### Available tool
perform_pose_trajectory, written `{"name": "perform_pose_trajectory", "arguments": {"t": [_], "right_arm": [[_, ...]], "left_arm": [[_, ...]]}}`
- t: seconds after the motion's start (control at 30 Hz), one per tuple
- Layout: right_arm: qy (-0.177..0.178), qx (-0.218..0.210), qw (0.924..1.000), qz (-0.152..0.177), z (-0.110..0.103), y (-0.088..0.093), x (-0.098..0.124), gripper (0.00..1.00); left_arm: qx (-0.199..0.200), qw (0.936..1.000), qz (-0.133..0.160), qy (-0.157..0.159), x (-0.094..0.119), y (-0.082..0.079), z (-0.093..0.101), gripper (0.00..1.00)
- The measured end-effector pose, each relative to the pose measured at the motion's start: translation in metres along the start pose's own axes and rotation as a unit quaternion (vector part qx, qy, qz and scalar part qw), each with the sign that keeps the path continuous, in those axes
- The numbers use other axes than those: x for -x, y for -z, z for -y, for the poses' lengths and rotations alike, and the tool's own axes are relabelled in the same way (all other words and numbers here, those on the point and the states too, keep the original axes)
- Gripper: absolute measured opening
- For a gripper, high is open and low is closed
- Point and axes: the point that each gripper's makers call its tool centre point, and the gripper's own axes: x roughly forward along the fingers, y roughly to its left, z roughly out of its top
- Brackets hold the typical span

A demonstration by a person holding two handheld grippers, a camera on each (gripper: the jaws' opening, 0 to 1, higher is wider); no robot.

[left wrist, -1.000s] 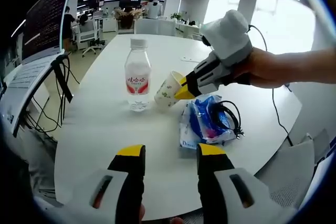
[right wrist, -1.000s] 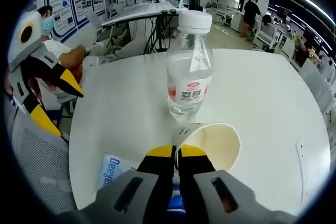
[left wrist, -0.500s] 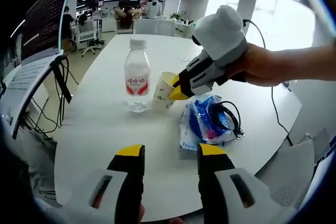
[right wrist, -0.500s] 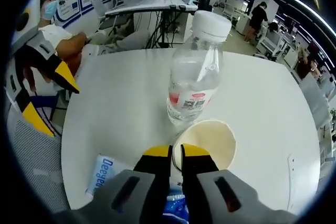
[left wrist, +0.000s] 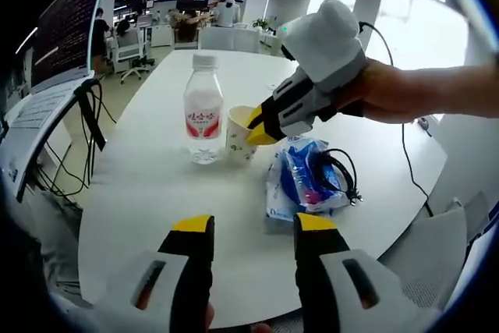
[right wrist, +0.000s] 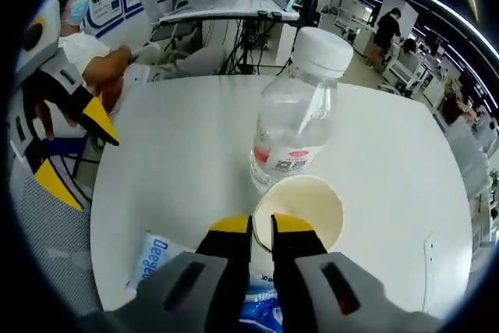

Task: Arrange the tabletop items into an orderly group along one side of the table until the central work area is clear of visible clutter.

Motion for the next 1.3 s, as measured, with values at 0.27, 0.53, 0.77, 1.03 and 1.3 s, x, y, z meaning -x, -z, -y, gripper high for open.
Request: {"name": "perform_pose_trajectory", "arguments": {"t": [0.27,0.53,0.77,1.03,1.3], "right_arm": [[0.001,0.008,0.9999,0.006,-0.002,-0.003,0.003,0.09],[0.001,0.017,0.9998,0.012,-0.005,-0.005,0.008,0.09],[-0.002,0.054,0.9985,-0.005,-0.012,-0.001,0.003,0.0],[0.008,0.076,0.9971,-0.006,-0.01,-0.004,0.001,0.0],[0.009,0.087,0.996,-0.018,-0.009,-0.002,-0.002,0.04]], "left_arm": [[0.001,1.0,0.003,-0.001,0.002,0.0,0.0,0.4],[0.001,1.0,0.005,0.0,0.004,0.001,0.004,0.4],[0.004,1.0,0.004,0.001,0.006,0.003,0.005,0.4],[0.009,0.9999,0.006,-0.003,0.008,0.003,0.0,0.4],[0.01,0.9999,0.006,-0.005,0.01,0.005,-0.003,0.4]]}}
